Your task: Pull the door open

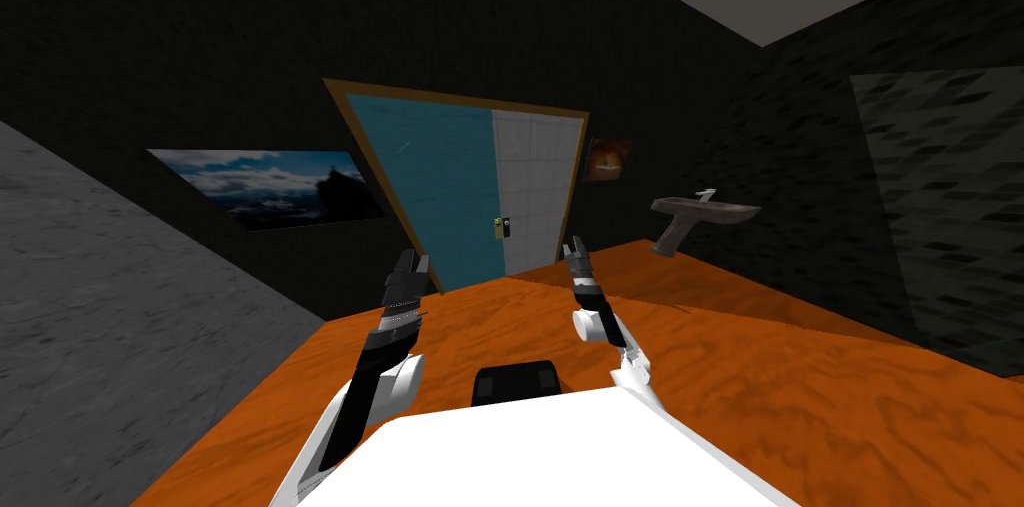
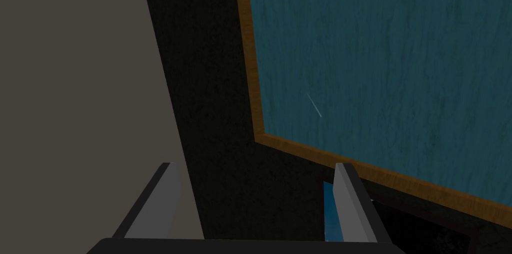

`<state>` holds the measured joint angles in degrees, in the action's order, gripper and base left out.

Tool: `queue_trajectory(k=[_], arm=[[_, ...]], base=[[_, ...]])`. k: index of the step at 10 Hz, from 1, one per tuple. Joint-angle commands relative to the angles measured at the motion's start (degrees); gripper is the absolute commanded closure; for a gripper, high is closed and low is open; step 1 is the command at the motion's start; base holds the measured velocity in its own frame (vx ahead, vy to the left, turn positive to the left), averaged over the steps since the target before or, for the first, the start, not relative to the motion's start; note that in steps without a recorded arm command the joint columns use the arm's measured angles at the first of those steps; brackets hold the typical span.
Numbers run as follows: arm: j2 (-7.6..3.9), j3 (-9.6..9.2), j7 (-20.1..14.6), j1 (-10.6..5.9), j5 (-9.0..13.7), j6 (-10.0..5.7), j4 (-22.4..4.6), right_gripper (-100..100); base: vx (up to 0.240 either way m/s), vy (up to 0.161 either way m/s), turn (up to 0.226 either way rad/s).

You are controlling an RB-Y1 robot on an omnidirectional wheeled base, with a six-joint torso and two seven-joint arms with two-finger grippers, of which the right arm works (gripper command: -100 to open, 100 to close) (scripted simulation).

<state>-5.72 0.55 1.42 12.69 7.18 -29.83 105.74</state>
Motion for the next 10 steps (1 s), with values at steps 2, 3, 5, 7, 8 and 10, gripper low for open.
queue_trajectory(k=[2, 3, 5, 7, 8, 10], arm=[[-0.27, -0.17, 0.2, -1.92, 0.4, 1.39, -3.3, -100], [-0.46, -0.18, 0.2, -2.73, 0.5, 1.66, -4.9, -100], [-0.85, -0.19, 0.2, -4.35, 0.9, 2.22, -8.1, -100], [-1.21, -0.21, 0.2, -5.97, 1.2, 2.77, -11.0, -100], [-1.21, -0.21, 0.2, -5.97, 1.2, 2.77, -11.3, -100], [-1.56, -0.22, 0.2, -7.59, 1.6, 3.32, -14.4, -100]], base=[[0.108, 0.030, 0.069], [0.109, 0.034, 0.067], [0.109, 0.029, 0.070], [0.105, 0.030, 0.073], [0.069, 0.024, 0.014], [0.066, 0.017, 0.048]])
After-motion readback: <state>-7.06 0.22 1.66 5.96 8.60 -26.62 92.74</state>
